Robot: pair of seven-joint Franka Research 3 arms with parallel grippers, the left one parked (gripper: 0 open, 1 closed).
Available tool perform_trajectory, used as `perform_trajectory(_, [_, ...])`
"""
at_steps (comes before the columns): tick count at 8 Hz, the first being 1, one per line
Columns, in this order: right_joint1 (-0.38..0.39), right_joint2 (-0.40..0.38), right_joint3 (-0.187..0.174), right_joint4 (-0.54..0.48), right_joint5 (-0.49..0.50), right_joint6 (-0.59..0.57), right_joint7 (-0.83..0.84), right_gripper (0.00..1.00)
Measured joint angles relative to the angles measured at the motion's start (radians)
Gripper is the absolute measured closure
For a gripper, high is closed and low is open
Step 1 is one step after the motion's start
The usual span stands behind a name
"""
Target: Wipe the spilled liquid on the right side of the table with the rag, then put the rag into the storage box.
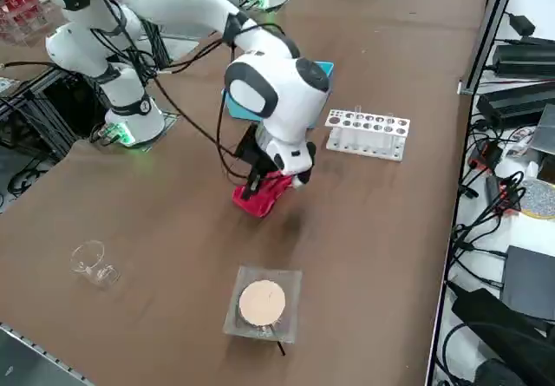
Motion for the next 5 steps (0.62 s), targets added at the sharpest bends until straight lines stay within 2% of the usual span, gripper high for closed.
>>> perform_trajectory(3, [-0.16,0.029,-0.003,0.004,-0.16,0.147,-0.167,0.99])
perform_trajectory(5, [-0.262,0.031,-0.003,0.013,-0.279,0.202,-0.256,0.99])
